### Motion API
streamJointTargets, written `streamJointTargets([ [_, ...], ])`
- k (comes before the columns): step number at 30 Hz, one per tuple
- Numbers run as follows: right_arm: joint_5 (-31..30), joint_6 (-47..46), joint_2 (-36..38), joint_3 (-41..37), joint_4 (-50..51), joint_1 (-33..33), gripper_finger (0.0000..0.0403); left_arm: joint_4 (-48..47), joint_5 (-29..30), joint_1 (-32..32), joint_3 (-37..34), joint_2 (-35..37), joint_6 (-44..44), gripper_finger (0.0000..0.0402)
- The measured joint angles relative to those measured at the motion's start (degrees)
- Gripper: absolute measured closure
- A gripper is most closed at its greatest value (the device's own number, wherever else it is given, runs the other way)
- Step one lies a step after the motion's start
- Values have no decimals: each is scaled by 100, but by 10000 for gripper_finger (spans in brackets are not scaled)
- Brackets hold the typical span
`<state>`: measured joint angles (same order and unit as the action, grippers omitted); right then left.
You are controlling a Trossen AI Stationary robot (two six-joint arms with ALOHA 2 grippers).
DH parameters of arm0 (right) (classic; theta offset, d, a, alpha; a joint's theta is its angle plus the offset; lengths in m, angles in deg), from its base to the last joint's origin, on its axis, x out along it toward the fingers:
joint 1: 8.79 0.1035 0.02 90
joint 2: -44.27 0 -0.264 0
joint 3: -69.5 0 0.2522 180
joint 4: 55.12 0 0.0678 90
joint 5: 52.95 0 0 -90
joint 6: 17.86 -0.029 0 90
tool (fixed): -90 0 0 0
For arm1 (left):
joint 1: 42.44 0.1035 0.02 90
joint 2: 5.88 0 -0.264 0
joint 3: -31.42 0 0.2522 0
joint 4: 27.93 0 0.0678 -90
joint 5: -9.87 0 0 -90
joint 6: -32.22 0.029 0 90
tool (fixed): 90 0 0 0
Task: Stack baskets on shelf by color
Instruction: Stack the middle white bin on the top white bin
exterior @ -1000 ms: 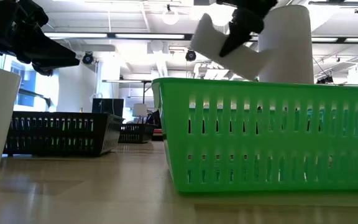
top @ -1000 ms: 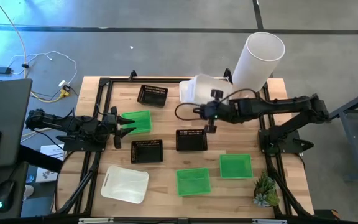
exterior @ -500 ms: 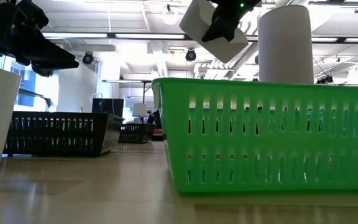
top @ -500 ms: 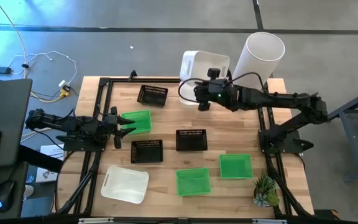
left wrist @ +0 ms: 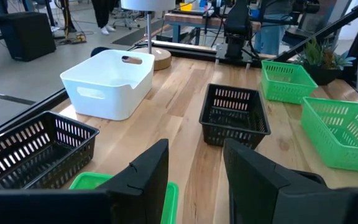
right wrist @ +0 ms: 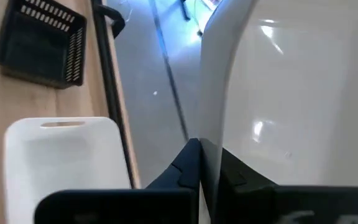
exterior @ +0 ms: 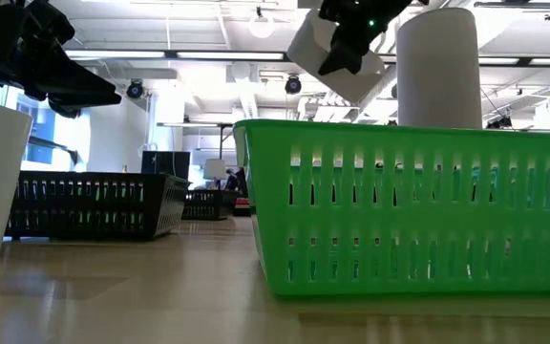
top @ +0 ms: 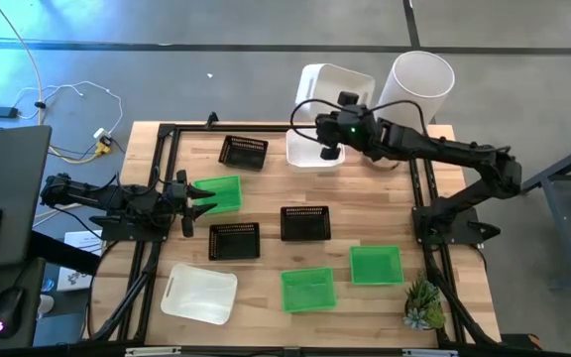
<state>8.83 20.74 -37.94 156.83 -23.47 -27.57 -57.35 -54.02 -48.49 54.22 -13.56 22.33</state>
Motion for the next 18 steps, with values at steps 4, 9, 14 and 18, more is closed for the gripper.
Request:
streamJointTargets([
  [4, 172, -129, -196, 368, 448, -1, 403, 0, 3, 0, 2, -1, 0, 259],
  [9, 697, -369, -629, 900, 1345, -12, 403, 2, 8, -2, 1, 0, -1, 259],
  [14, 1258, -424, -1260, 1469, 2374, -37, 403, 1, 4, -2, 1, -2, -49, 259],
  [18, 1478, -428, -1796, 1878, 2941, -39, 403, 1, 4, -2, 1, -2, -48, 259],
])
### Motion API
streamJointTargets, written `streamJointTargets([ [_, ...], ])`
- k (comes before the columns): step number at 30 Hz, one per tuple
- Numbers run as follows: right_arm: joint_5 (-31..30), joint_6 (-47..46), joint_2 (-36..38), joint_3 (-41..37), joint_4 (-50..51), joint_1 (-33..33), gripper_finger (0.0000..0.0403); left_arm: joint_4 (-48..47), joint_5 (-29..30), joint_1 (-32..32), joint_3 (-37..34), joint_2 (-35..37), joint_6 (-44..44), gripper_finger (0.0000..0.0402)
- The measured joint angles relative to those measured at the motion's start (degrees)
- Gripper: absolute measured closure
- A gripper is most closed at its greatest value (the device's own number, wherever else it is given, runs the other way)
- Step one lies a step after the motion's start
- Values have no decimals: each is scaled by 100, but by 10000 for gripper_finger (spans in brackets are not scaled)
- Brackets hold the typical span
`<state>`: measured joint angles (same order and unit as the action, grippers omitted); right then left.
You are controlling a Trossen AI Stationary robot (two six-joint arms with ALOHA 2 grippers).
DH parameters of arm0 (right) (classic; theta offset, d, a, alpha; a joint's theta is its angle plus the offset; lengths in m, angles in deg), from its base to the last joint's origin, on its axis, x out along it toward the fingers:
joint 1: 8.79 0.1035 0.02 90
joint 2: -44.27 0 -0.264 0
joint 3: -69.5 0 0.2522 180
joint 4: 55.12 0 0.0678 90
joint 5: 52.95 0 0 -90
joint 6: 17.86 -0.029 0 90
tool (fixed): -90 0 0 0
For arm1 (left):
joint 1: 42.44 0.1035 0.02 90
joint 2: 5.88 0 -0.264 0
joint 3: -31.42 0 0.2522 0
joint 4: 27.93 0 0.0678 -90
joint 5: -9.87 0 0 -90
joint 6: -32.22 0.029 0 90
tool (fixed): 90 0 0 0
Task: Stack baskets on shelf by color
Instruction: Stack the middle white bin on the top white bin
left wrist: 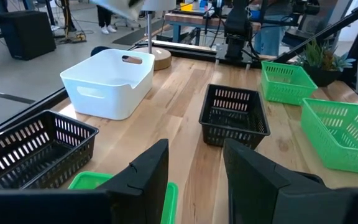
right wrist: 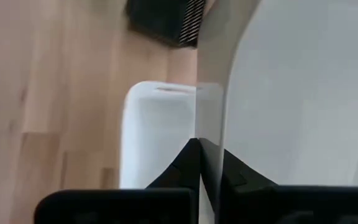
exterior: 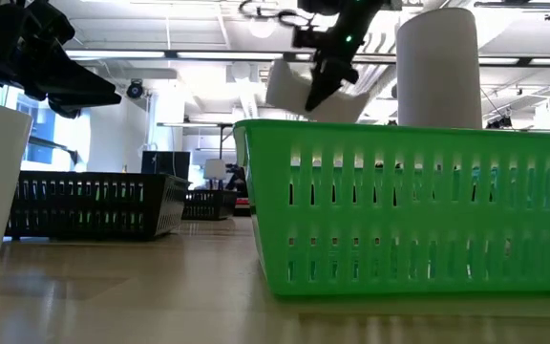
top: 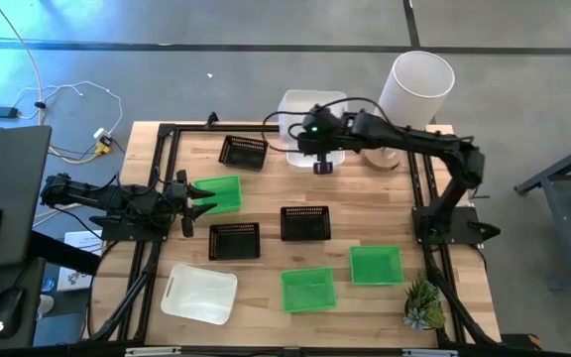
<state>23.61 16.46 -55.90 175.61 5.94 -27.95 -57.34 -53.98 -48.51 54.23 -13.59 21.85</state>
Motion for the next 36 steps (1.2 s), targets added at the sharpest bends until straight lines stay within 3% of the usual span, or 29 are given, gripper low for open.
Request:
streamJointTargets([
  [7, 205, -497, -651, 301, 510, -67, 403, -1, -2, 0, -1, 0, 0, 259],
  [16, 539, -1282, -842, 244, 779, -309, 403, -3, -4, 0, -1, 0, 0, 259],
  [36, 473, -996, -1345, 242, 822, -409, 403, -104, -13, 0, -1, 2, 0, 259],
])
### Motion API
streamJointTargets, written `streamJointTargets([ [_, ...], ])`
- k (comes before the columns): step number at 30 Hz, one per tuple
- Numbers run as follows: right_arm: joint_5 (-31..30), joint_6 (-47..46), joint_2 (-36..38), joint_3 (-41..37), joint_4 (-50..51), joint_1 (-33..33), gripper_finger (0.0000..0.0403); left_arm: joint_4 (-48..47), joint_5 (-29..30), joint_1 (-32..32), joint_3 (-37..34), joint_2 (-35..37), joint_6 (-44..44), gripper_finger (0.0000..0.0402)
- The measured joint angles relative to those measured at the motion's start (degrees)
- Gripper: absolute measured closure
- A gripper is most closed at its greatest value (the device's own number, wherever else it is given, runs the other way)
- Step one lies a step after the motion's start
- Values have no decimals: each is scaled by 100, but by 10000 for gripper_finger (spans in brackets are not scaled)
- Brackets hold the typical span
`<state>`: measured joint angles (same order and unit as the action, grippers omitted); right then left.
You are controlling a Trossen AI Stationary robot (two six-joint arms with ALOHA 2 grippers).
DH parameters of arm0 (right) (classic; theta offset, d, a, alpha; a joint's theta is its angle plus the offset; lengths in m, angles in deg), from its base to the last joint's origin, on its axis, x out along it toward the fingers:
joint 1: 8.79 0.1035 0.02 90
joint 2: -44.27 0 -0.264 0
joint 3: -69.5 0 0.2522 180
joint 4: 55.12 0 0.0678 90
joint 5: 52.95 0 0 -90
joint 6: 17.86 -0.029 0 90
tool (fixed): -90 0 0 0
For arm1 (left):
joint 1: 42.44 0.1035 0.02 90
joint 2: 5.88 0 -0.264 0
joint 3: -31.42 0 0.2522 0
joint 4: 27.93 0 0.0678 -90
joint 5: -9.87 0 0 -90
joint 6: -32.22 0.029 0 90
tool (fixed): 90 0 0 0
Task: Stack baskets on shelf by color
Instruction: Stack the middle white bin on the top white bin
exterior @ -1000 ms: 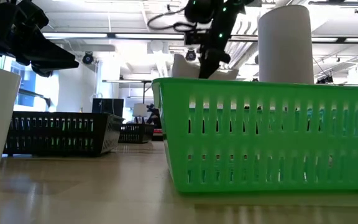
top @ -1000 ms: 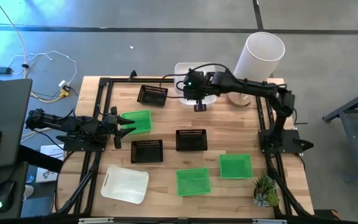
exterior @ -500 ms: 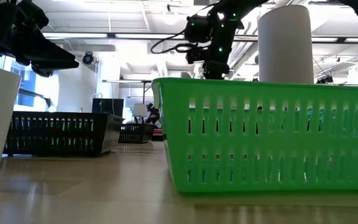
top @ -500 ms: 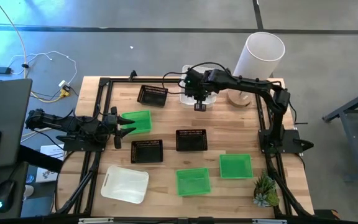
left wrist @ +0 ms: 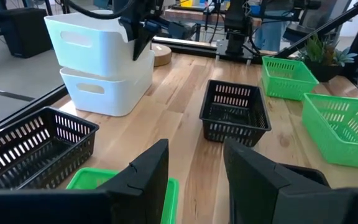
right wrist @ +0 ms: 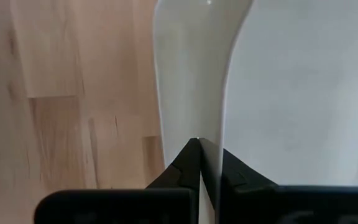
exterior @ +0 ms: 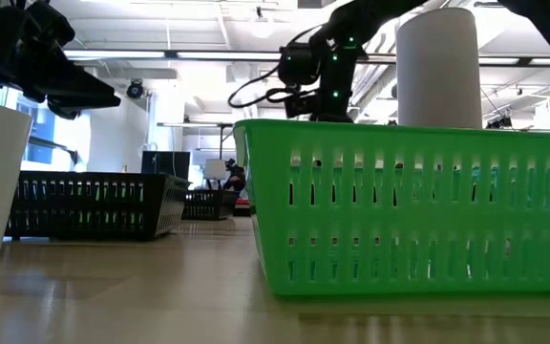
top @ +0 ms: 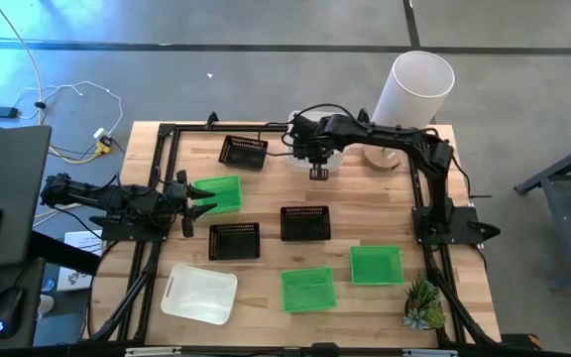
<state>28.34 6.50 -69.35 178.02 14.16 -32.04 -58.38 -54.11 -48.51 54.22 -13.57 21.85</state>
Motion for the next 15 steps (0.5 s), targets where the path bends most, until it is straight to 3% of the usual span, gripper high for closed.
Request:
streamJointTargets([
  [15, 38, 11, -243, -4, 11, 15, 403, -26, 5, 2, 0, -1, 0, 259],
])
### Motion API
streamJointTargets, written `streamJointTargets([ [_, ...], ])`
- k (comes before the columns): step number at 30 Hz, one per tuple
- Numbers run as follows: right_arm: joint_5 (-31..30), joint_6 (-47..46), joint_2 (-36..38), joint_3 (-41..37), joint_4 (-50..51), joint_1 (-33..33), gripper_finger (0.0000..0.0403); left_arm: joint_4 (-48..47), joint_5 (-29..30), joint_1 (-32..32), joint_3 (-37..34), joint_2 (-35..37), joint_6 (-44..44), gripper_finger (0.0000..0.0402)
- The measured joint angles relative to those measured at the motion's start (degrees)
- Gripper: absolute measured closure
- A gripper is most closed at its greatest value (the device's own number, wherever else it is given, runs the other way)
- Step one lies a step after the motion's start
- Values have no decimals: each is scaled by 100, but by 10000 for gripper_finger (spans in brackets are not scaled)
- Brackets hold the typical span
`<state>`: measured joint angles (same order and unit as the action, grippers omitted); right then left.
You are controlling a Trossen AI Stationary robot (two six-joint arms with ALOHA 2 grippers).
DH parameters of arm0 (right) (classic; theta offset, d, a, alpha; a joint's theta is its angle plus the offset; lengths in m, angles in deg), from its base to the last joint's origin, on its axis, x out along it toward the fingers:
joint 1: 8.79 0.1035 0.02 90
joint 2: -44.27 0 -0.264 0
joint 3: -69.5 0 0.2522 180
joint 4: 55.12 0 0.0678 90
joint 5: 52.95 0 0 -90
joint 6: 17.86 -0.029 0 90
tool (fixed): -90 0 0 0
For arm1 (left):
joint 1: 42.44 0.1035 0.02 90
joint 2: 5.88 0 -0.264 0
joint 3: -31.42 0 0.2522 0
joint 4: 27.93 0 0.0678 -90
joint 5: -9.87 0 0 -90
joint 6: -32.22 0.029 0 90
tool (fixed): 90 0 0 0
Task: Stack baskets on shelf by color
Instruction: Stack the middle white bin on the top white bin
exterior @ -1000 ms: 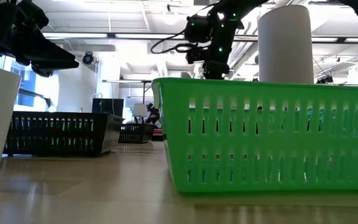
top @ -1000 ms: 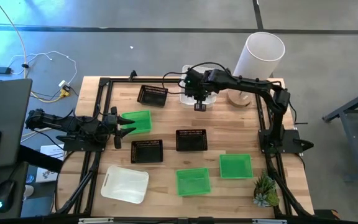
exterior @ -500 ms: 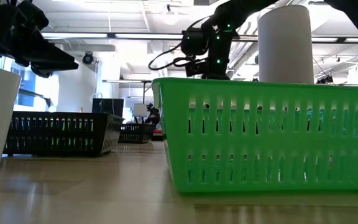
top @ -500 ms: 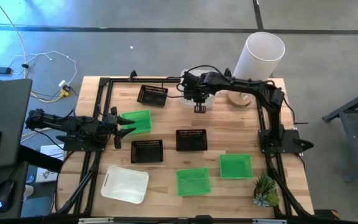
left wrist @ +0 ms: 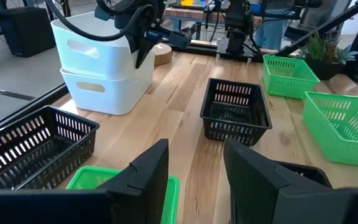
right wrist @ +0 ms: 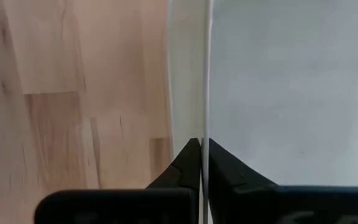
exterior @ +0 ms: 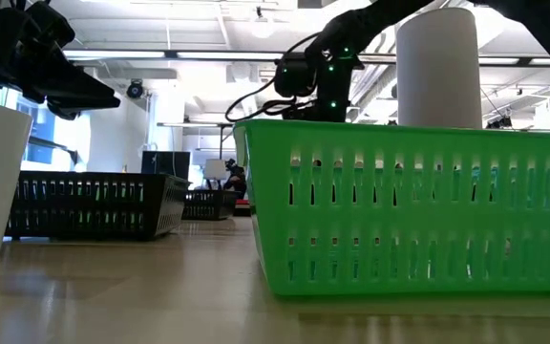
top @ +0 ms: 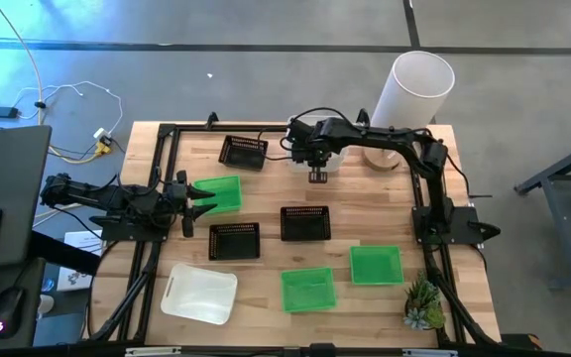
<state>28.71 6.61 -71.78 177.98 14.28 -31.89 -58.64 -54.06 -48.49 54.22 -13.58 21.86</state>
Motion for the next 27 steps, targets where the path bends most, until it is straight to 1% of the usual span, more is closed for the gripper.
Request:
streamJointTargets([
  [15, -38, 131, 2, 262, 243, 136, 403, 0, 6, -1, 1, 2, 2, 259],
  [23, 157, 43, -5, 262, 241, 96, 403, -28, 6, -1, 2, 0, 2, 259],
  [27, 263, 0, -125, 269, 242, 98, 403, -81, 6, 0, 0, 2, 2, 259],
])
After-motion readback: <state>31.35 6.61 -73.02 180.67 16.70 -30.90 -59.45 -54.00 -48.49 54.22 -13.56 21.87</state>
